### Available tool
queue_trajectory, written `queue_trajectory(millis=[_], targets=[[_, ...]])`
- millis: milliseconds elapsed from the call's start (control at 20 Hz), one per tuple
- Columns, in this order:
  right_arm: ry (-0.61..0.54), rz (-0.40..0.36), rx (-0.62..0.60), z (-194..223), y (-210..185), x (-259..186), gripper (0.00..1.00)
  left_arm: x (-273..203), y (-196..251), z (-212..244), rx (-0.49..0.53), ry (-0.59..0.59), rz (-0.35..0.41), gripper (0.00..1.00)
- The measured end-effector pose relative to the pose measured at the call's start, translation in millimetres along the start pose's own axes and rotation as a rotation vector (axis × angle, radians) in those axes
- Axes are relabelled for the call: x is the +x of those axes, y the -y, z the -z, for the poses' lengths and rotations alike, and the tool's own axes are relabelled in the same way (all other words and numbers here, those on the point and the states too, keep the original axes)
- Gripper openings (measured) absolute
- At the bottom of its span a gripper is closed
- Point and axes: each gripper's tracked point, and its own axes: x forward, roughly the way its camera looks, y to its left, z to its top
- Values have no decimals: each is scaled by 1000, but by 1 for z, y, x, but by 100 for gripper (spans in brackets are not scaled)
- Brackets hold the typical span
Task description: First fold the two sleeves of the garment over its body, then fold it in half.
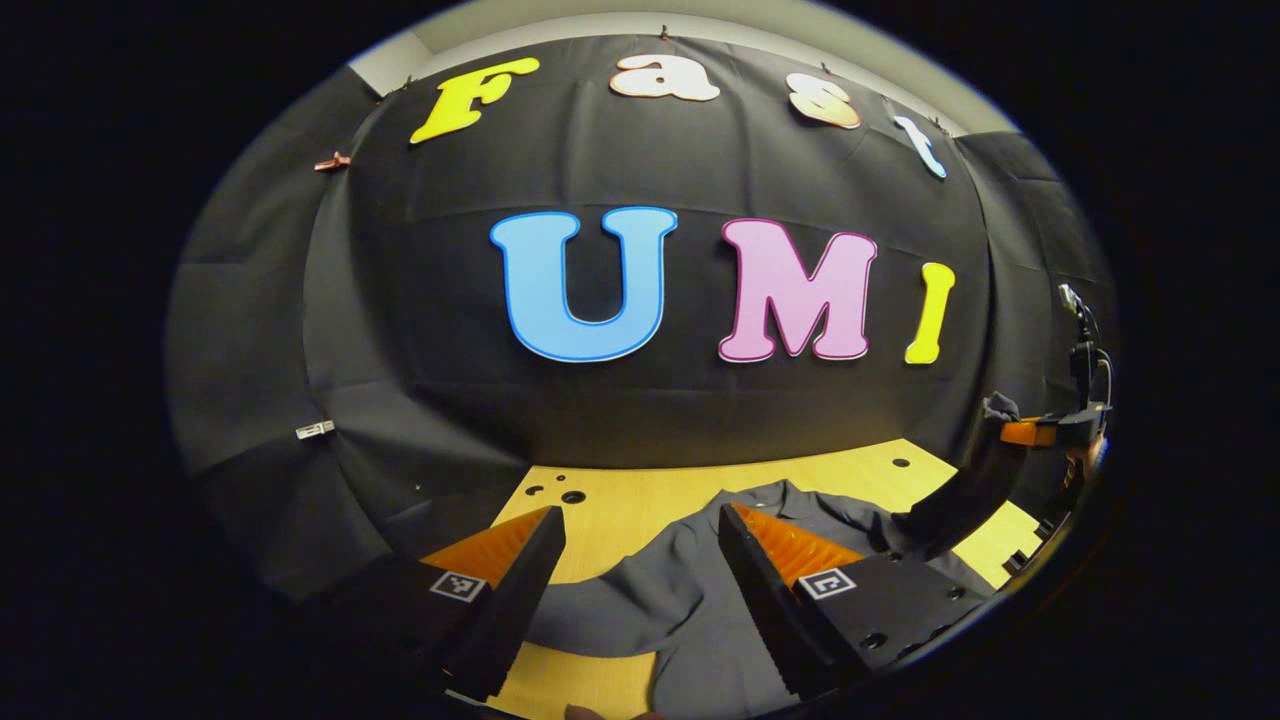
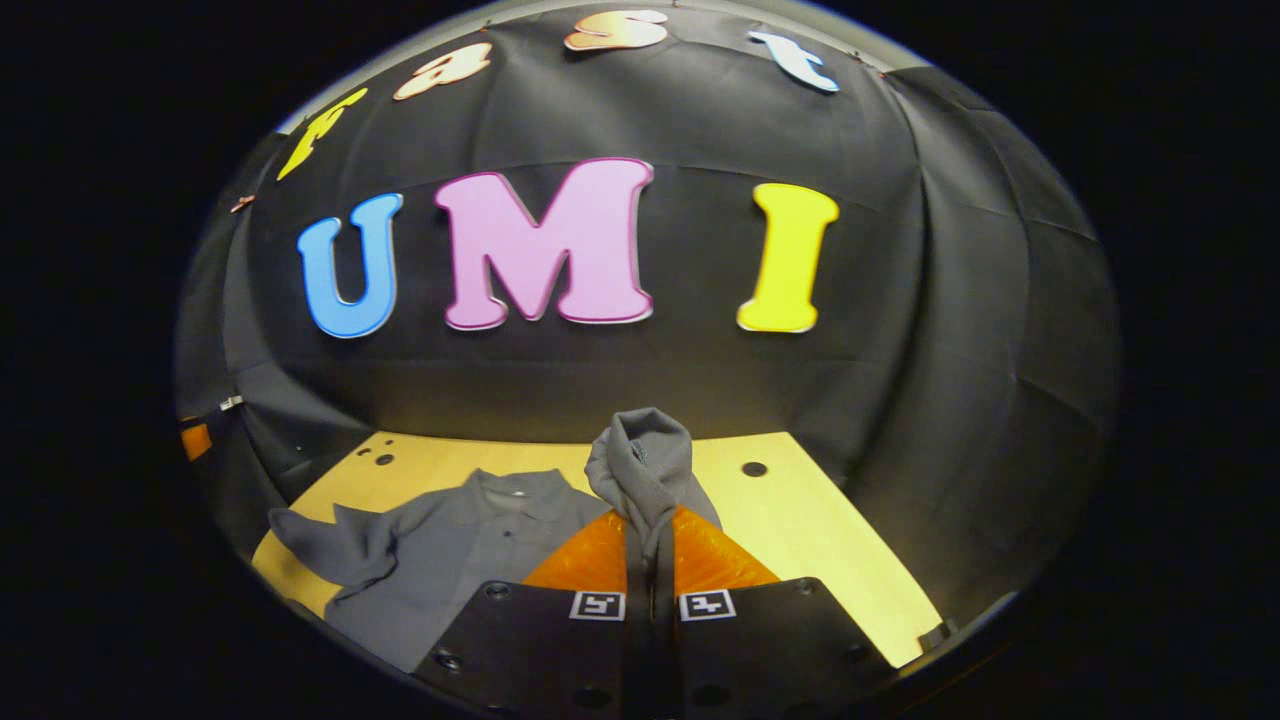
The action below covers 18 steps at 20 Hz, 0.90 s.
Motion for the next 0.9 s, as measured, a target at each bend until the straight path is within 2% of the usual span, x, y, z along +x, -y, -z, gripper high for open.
queue_trajectory(millis=[150,400,650,900], targets=[[-5,-72,-22,1,-54,14,5,3,-30,17,-19,-17,-21,98],[-72,-169,-32,32,-130,34,5,6,-74,55,-54,-47,-59,98],[-209,-223,-75,97,-179,58,5,21,-118,115,-54,-136,-109,98],[-353,-230,-99,162,-212,74,5,43,-155,161,-67,-210,-139,98]])
